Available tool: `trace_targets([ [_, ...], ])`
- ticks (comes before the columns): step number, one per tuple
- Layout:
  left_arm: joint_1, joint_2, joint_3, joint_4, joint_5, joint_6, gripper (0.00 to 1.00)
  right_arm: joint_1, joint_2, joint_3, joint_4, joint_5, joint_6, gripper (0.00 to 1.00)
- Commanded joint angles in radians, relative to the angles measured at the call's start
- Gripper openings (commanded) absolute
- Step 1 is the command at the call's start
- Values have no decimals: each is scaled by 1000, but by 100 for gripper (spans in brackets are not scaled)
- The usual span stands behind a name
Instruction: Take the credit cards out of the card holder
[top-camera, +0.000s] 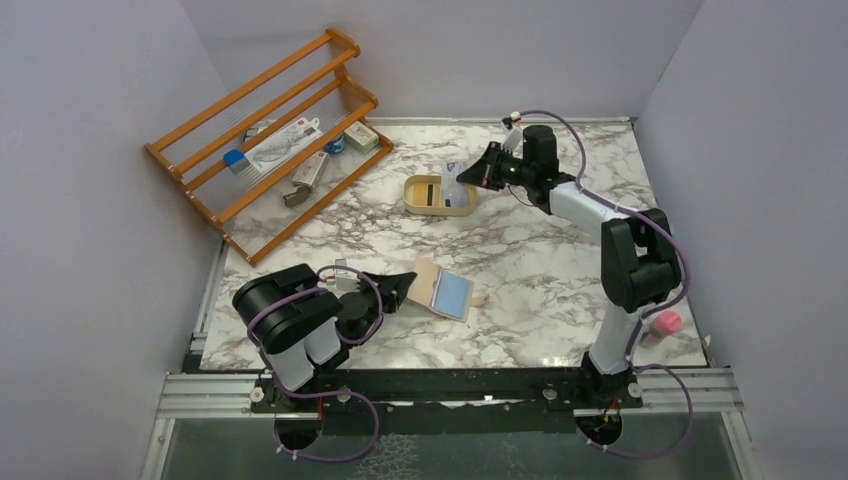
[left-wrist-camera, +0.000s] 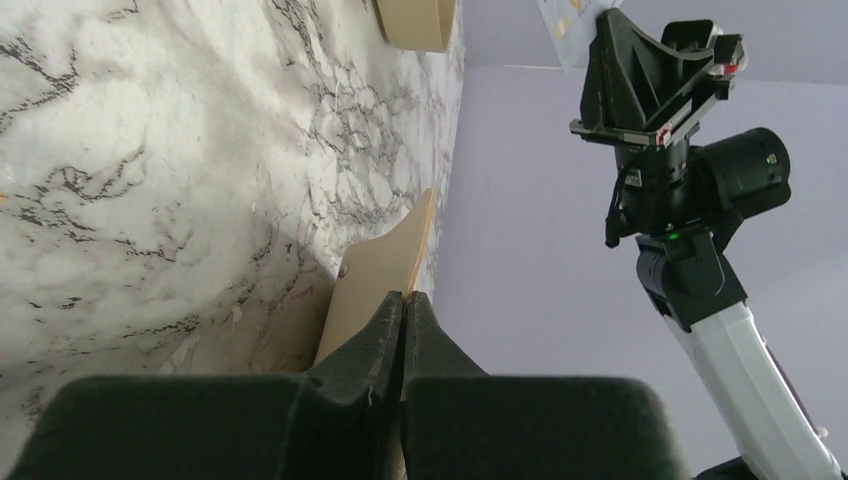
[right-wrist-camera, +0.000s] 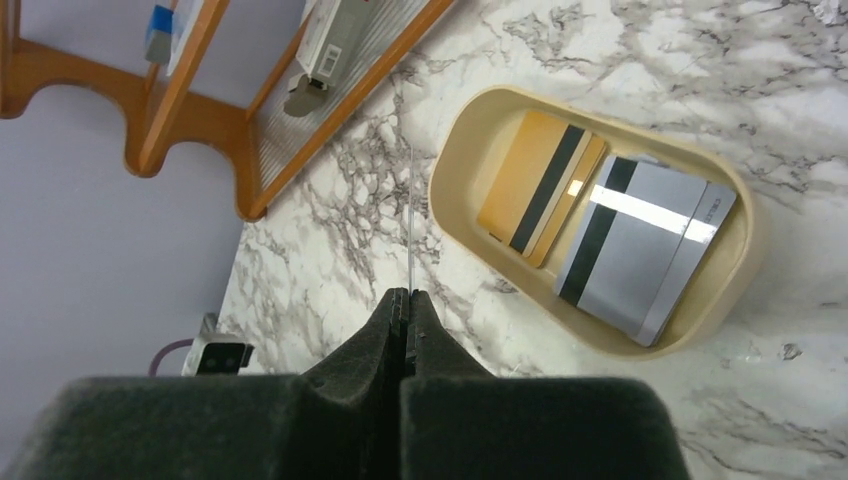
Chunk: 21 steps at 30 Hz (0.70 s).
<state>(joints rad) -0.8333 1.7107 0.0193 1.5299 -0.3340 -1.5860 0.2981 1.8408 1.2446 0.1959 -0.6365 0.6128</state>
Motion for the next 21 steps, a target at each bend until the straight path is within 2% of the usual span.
trace_targets([
  [1,2,-6,-15,260,-25,36,0,-7,79,78,-66,34,-69,1],
  [9,12,-12,-15,254,-19,71,0,-10,191,131,-59,48,-78,1],
  [13,17,-52,-15,192,-11,100,0,-20,221,152,-69,57,-90,1],
  [17,19,-144,7,48,-2,149,0,-38,236,160,-72,58,-94,1],
  [21,20,-308,51,-202,0,233,0,-56,256,168,-61,53,-85,1],
])
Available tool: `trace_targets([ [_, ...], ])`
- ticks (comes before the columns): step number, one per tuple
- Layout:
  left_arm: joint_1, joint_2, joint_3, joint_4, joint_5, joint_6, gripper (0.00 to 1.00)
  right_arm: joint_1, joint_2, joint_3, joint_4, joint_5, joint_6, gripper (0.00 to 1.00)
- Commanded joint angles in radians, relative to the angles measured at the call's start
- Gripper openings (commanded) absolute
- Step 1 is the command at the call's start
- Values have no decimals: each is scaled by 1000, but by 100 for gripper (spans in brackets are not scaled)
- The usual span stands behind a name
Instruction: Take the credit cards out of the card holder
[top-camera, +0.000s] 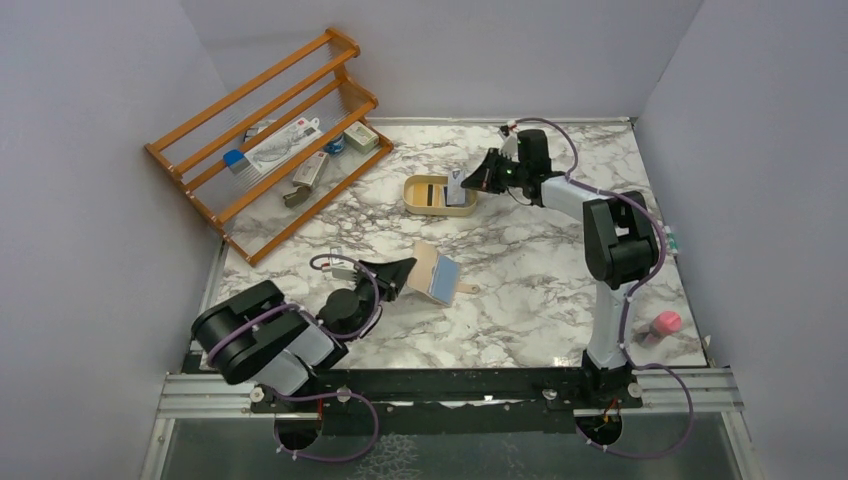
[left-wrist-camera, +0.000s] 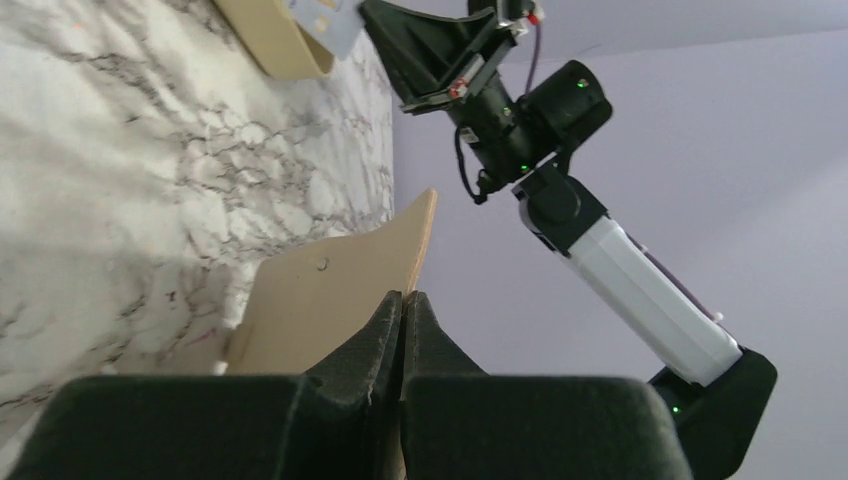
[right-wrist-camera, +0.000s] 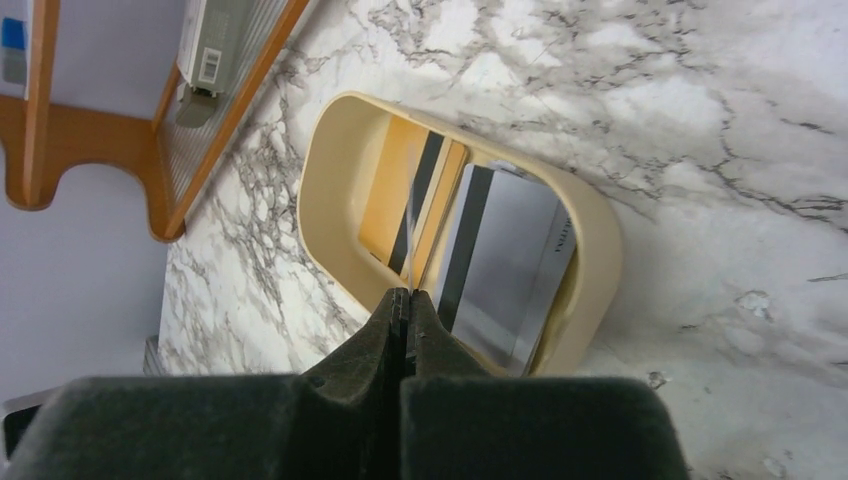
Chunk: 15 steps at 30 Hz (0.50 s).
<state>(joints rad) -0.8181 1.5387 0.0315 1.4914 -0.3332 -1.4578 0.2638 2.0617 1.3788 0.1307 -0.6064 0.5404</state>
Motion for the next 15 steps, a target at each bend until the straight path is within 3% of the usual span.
trace_targets([
  [1,5,-180,54,-233,-2,133,0,-24,41,40,4,21,-11,1],
  [7,14,-397,109,-527,-33,260,0,-28,66,62,-2,8,-11,1],
  [15,20,-419,93,-605,-38,267,0,-27,69,53,-20,-4,-36,1],
])
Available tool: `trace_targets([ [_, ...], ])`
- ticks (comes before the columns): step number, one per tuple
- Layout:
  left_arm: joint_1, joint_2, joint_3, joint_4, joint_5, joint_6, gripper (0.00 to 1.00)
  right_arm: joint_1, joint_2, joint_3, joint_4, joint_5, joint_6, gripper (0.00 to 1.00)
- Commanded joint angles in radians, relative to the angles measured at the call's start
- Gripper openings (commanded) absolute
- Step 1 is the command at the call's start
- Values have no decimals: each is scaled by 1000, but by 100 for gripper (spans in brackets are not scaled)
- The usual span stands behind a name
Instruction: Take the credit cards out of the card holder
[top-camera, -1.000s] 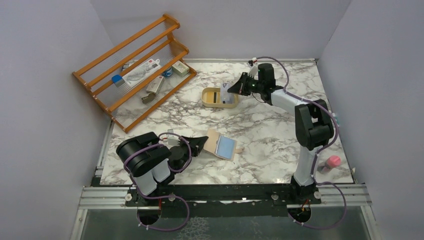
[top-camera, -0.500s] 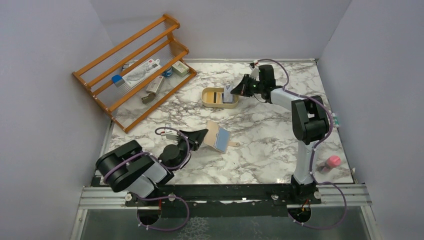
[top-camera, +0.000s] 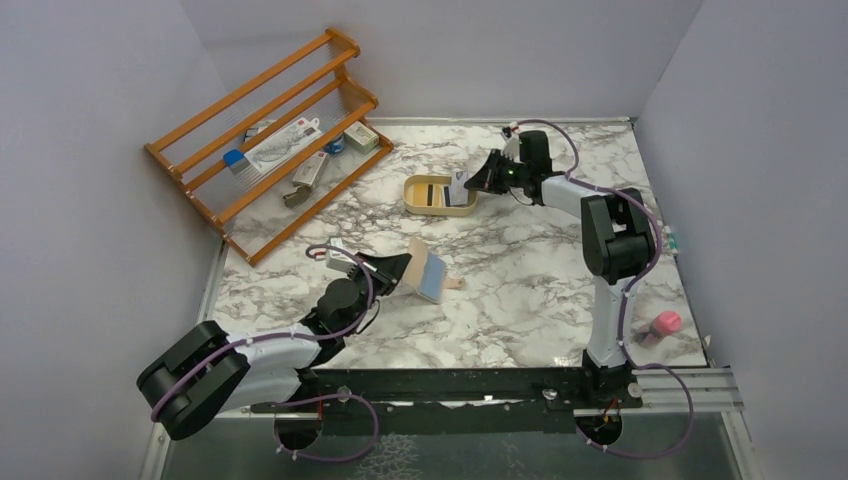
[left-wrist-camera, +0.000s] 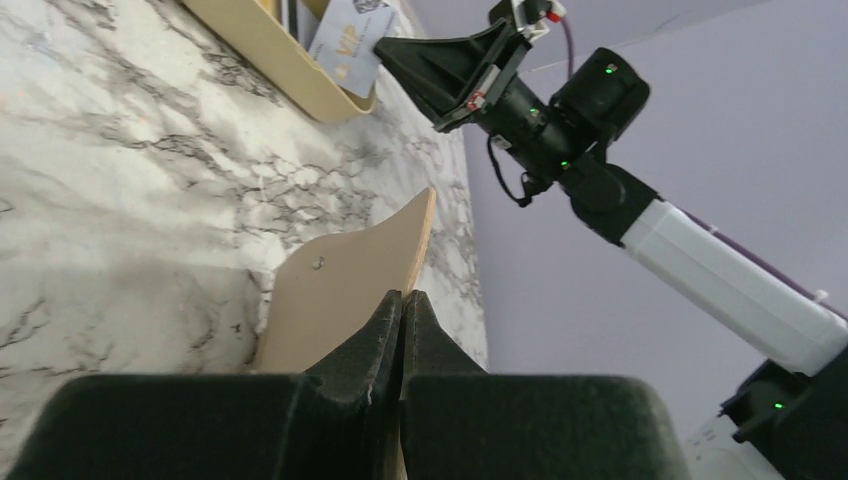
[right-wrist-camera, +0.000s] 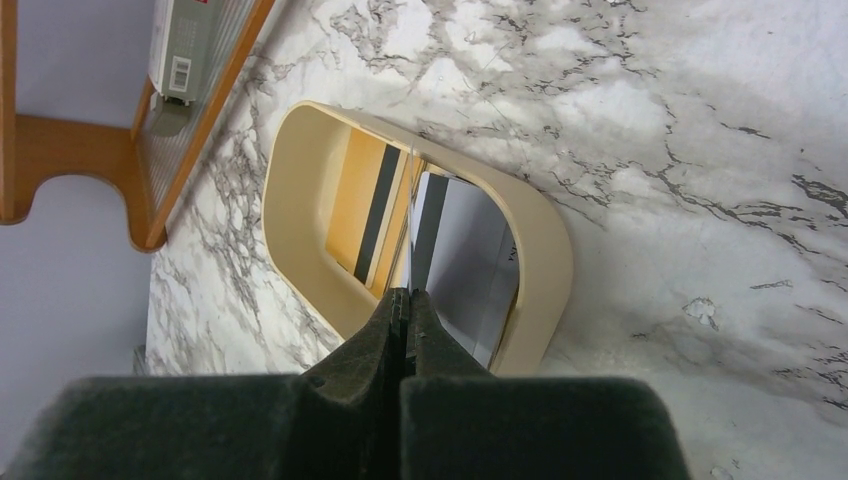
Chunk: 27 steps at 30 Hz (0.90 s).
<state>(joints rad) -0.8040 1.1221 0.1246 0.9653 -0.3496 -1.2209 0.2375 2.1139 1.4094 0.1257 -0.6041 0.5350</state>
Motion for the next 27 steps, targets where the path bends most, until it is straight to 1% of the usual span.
trace_targets([
  [1,5,2,-2,-84,-22,29,0,-1,18,23,-19,-5,-35,1],
  [4,5,17,0,-106,-26,45,0,-1,22,35,-39,-9,-45,1],
  [6,5,28,-1,-123,-34,61,0,0,30,52,-66,-7,-58,4],
  [12,5,31,29,-205,-55,159,0,0,37,87,-123,12,-92,19],
  [19,5,-8,150,-429,-87,324,0,-1,34,135,-204,58,-119,30],
  [21,5,-12,184,-478,-95,369,0,-2,32,152,-220,66,-122,36],
  [22,5,-12,198,-501,-98,385,0,-2,32,160,-227,69,-123,37],
  [27,4,-13,238,-589,-128,426,0,-5,10,219,-278,96,-130,52],
])
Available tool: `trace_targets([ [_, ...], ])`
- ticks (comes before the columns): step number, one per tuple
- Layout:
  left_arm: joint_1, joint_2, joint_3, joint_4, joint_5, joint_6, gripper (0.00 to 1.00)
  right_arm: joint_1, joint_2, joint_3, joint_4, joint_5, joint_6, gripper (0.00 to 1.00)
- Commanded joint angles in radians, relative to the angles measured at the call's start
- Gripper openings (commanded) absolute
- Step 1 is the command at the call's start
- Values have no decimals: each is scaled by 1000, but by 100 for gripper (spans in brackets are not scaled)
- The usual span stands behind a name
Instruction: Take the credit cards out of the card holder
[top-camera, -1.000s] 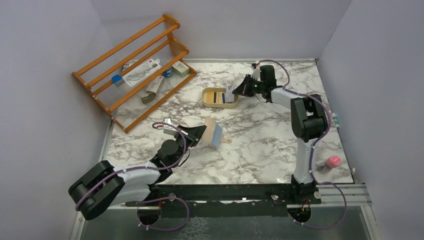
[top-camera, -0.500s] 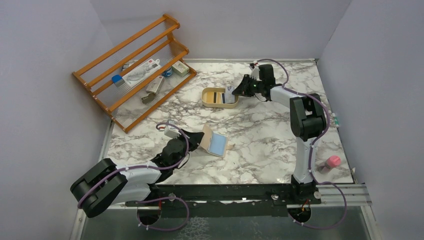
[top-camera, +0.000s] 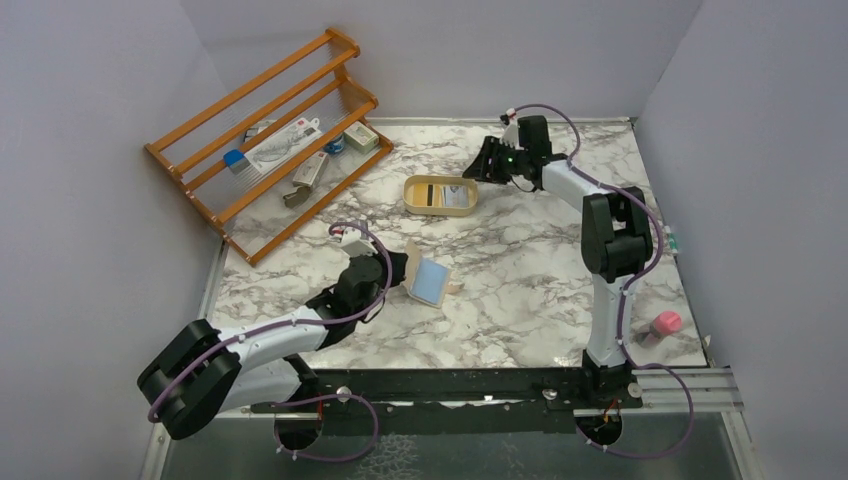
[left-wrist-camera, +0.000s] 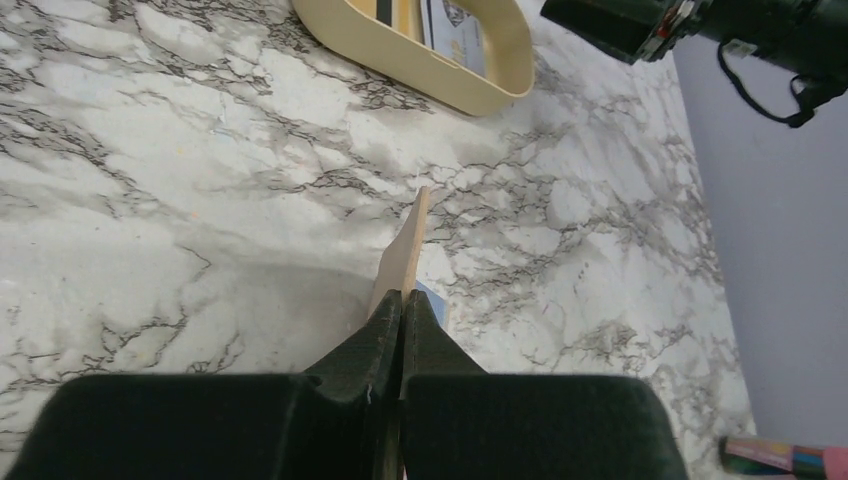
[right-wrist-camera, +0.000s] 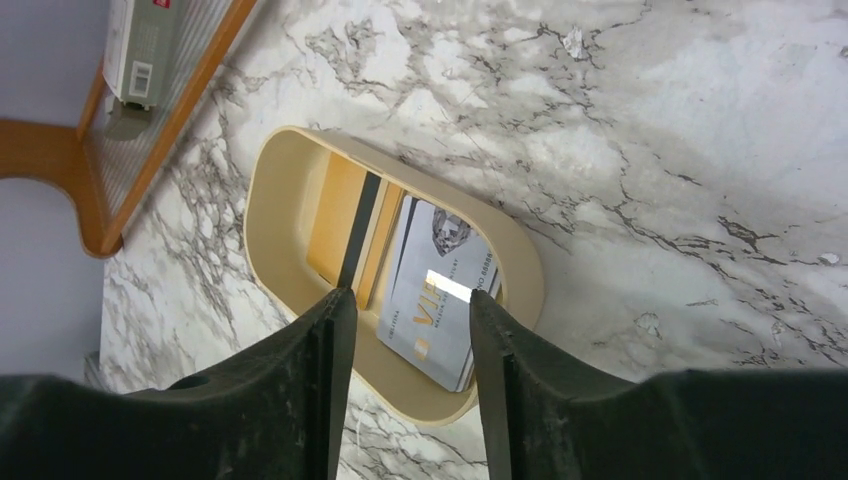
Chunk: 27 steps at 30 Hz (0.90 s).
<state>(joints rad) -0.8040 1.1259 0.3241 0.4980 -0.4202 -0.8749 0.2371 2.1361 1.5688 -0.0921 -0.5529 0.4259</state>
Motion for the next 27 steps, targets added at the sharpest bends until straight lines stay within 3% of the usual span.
trace_targets([
  [1,3,-14,45,-140,-64,87,0,-4,-22,67,-66,48,-20,53],
  [9,-80,57,120,-241,-182,153,0,-17,-173,55,-83,78,-19,59],
  [14,-121,143,159,-263,-217,103,0,-19,-316,-35,-76,87,-14,60],
  [16,-121,166,166,-263,-218,79,0,-20,-373,-84,-72,95,-10,64],
  [18,-122,181,174,-264,-217,61,10,-20,-431,-133,-68,99,-7,66],
  [22,-121,209,199,-256,-209,42,43,-21,-536,-230,-71,113,-11,70],
  [27,-109,184,210,-248,-196,32,69,-21,-657,-341,-90,101,-9,76],
])
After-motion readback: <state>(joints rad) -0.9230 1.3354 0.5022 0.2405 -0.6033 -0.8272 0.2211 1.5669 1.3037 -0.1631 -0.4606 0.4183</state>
